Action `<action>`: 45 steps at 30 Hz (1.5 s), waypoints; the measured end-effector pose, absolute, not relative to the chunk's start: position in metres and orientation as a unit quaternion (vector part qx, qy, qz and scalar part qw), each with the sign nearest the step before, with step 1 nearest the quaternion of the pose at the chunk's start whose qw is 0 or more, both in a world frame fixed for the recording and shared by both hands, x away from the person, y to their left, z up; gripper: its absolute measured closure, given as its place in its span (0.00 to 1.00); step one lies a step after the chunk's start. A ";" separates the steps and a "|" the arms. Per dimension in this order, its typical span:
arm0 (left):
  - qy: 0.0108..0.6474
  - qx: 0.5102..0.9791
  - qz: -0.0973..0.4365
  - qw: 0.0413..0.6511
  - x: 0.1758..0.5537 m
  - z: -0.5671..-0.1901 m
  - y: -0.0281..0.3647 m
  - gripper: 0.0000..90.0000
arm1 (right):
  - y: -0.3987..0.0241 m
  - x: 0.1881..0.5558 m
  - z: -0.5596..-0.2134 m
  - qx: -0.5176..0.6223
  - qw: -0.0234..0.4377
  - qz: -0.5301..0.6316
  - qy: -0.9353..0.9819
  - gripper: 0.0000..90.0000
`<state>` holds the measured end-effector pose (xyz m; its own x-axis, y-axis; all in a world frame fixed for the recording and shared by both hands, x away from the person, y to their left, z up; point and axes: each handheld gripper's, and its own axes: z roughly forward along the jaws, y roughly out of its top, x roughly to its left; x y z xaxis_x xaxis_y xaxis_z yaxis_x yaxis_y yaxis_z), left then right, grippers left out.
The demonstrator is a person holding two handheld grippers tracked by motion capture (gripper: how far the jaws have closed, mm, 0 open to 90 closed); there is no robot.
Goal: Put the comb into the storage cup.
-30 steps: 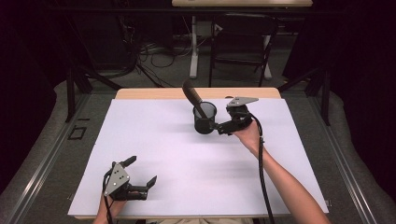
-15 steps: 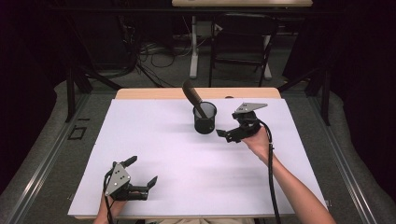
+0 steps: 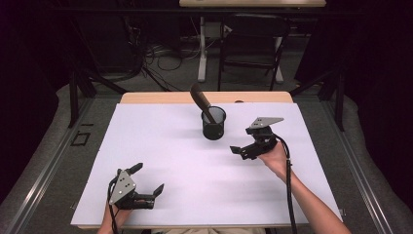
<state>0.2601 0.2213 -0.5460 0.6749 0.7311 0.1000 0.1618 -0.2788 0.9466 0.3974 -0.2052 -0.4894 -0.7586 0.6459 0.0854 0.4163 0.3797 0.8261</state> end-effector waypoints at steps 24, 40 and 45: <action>0.295 0.752 0.274 0.522 0.259 -0.545 0.223 0.01 | -0.232 0.354 -0.516 0.330 0.127 0.432 0.829 0.00; 0.295 0.752 0.271 0.523 0.260 -0.546 0.222 0.01 | -0.249 0.329 -0.522 0.338 0.146 0.432 0.823 0.00; 0.297 0.751 0.272 0.523 0.259 -0.545 0.221 0.01 | -0.253 0.321 -0.523 0.339 0.158 0.433 0.821 0.00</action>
<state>0.2593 0.2215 -0.5455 0.6767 0.7297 0.0976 0.1613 -0.2763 0.9474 0.3211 -0.2531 -0.5230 -0.7207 0.6924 0.0333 0.4187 0.3966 0.8169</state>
